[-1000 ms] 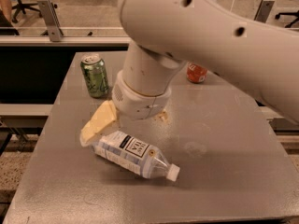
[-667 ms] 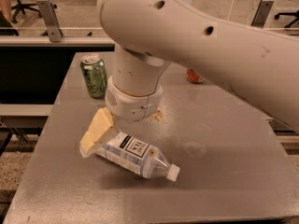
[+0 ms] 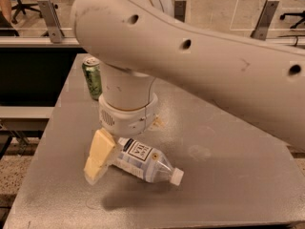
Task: Place blue plastic bottle upright
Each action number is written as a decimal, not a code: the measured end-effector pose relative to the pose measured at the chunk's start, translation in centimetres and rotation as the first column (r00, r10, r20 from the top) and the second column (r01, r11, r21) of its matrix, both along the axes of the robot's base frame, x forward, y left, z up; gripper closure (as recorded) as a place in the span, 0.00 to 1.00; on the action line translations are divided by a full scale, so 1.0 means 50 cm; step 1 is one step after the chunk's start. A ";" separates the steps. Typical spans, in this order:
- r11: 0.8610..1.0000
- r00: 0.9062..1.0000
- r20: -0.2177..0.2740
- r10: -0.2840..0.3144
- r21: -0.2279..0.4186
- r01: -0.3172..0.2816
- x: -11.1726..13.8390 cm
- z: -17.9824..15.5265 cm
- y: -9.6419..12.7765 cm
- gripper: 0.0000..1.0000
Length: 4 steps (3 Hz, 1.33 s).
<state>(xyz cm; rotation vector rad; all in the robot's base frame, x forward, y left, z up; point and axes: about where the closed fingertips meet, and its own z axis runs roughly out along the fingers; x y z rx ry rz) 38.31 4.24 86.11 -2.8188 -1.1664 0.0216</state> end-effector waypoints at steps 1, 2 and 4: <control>0.997 0.997 0.016 0.076 -0.029 -0.075 -0.012 -0.017 -0.007 0.00; 0.990 0.991 0.031 0.130 -0.052 -0.129 -0.013 -0.031 -0.016 0.00; 0.980 0.981 0.064 0.181 -0.090 -0.175 -0.023 -0.015 -0.016 0.44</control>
Offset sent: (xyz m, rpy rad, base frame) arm -0.0076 -0.0175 -0.0270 -0.0883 -0.0331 0.1963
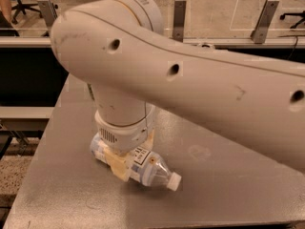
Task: Place blue plastic bottle upright
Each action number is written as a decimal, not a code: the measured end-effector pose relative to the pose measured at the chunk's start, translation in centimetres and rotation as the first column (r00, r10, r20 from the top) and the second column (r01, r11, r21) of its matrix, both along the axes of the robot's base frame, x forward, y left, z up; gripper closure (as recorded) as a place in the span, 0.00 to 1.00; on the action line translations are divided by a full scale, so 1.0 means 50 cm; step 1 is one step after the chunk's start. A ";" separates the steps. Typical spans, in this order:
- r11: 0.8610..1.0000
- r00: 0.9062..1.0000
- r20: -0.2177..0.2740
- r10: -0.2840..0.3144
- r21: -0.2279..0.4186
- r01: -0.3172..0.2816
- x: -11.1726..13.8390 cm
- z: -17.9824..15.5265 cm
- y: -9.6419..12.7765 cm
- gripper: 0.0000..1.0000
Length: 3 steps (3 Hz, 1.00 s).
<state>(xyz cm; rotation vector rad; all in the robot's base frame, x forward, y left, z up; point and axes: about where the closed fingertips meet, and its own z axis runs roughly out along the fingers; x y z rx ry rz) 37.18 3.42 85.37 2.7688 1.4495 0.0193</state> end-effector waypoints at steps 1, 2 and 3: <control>1.000 1.000 -0.011 -0.013 -0.012 0.013 -0.005 0.007 0.002 0.67; 0.999 0.998 -0.042 -0.042 -0.011 0.041 -0.013 0.013 0.004 0.90; 0.984 0.979 -0.116 -0.166 0.043 0.172 -0.006 0.029 0.007 1.00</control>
Offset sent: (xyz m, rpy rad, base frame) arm -0.0153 -0.0044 0.0073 -0.0340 0.1128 -0.0823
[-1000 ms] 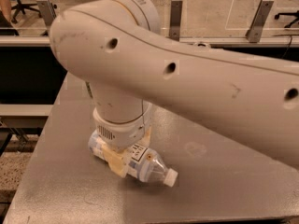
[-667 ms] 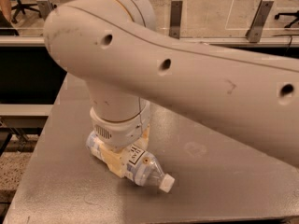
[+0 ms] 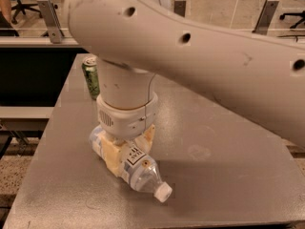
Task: Place blue plastic bottle upright
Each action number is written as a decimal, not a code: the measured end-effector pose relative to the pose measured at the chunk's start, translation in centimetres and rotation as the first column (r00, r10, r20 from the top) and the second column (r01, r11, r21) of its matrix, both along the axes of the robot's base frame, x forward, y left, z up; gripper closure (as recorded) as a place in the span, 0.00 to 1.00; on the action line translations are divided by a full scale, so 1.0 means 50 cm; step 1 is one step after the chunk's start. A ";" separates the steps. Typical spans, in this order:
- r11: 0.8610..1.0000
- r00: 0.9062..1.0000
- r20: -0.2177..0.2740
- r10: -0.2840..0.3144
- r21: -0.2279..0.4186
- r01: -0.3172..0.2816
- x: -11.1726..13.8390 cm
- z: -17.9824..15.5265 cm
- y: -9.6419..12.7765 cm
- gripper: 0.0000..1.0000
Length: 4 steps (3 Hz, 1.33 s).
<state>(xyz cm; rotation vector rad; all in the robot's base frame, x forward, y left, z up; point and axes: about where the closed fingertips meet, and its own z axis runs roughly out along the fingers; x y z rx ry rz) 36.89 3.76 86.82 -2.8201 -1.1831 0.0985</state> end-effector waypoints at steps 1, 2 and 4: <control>0.977 0.983 -0.072 -0.167 0.125 0.175 0.012 0.032 0.005 1.00; 0.913 0.947 -0.139 -0.289 0.257 0.316 0.010 0.070 0.018 1.00; 0.831 0.910 -0.190 -0.370 0.370 0.415 0.005 0.108 0.060 1.00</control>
Offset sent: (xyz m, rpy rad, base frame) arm 0.0103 0.0125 0.0586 0.4602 0.1565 -0.4853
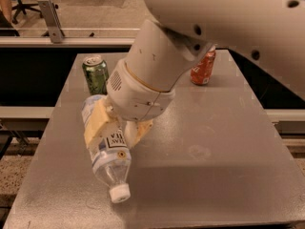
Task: Place blue plastic bottle upright
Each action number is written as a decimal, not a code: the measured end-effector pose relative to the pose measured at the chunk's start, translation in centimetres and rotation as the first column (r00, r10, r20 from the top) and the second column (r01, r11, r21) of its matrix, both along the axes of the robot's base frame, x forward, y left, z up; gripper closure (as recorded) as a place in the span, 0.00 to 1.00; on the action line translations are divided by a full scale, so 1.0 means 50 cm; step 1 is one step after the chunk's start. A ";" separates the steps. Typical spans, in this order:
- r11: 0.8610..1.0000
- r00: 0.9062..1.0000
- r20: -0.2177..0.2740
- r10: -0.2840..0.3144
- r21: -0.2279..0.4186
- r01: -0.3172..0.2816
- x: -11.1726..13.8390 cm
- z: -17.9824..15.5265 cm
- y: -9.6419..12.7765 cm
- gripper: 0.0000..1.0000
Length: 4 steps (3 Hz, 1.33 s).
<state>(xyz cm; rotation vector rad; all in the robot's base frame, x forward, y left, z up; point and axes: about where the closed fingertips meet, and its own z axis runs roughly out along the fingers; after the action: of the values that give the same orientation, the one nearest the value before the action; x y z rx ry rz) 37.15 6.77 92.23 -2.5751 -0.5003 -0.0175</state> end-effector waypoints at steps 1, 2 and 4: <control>0.998 0.999 -0.043 0.011 0.064 -0.009 0.005 0.000 -0.004 1.00; 0.980 0.990 -0.143 0.005 0.199 0.024 0.020 -0.025 -0.029 1.00; 0.867 0.931 -0.365 0.026 0.472 0.161 0.037 -0.005 -0.081 1.00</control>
Offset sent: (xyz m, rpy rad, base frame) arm 0.0219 -0.0390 -0.0126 0.5112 0.3824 -0.0590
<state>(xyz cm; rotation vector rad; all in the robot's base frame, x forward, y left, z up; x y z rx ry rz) 39.01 2.71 91.96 -2.0205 -0.2224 0.2662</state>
